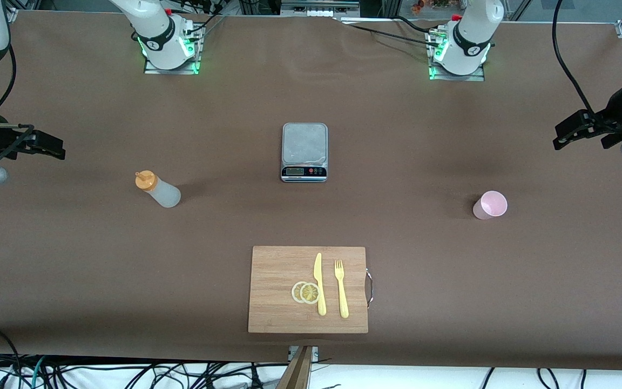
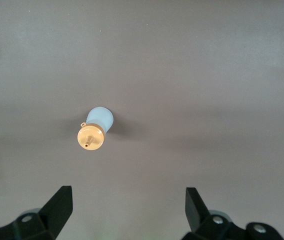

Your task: Add sauce to pink cup with both arms

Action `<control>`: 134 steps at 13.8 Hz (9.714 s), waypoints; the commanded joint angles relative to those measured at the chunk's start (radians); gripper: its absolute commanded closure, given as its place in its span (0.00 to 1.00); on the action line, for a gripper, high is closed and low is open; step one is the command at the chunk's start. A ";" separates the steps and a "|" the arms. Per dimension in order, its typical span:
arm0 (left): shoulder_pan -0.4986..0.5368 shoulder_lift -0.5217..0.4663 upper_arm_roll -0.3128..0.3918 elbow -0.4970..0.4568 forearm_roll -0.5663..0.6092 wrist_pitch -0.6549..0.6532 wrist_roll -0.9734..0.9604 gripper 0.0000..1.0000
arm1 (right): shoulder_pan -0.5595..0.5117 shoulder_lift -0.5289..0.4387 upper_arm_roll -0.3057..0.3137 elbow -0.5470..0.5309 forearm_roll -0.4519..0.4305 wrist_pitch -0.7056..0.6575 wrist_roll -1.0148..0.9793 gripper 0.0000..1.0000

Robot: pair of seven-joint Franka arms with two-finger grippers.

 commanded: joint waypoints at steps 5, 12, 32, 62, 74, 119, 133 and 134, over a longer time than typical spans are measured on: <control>0.003 0.038 -0.006 0.022 0.012 -0.029 -0.005 0.00 | -0.006 -0.006 0.005 -0.006 0.014 0.011 -0.010 0.00; 0.001 0.067 -0.009 0.031 -0.027 -0.010 -0.012 0.00 | -0.008 -0.006 0.004 -0.006 0.014 0.009 -0.010 0.00; -0.008 0.217 -0.009 0.002 0.035 0.028 0.002 0.00 | -0.008 -0.006 0.004 -0.006 0.014 0.011 -0.010 0.00; 0.118 0.431 -0.009 -0.427 0.034 0.723 0.153 1.00 | -0.010 -0.006 0.004 -0.006 0.014 0.012 -0.010 0.00; 0.084 0.274 -0.187 -0.408 0.031 0.593 0.133 1.00 | -0.011 -0.005 0.004 -0.006 0.014 0.012 -0.010 0.00; -0.418 0.204 -0.278 -0.414 -0.127 0.688 -0.733 0.00 | -0.016 -0.003 0.002 -0.006 0.016 0.012 -0.010 0.00; -0.057 -0.050 -0.155 -0.261 -0.011 0.131 -0.133 0.00 | -0.013 0.051 0.004 -0.009 0.079 0.018 -0.007 0.00; -0.054 -0.048 -0.150 -0.206 -0.006 0.063 -0.131 0.00 | -0.013 0.057 0.004 -0.009 0.080 0.011 -0.007 0.00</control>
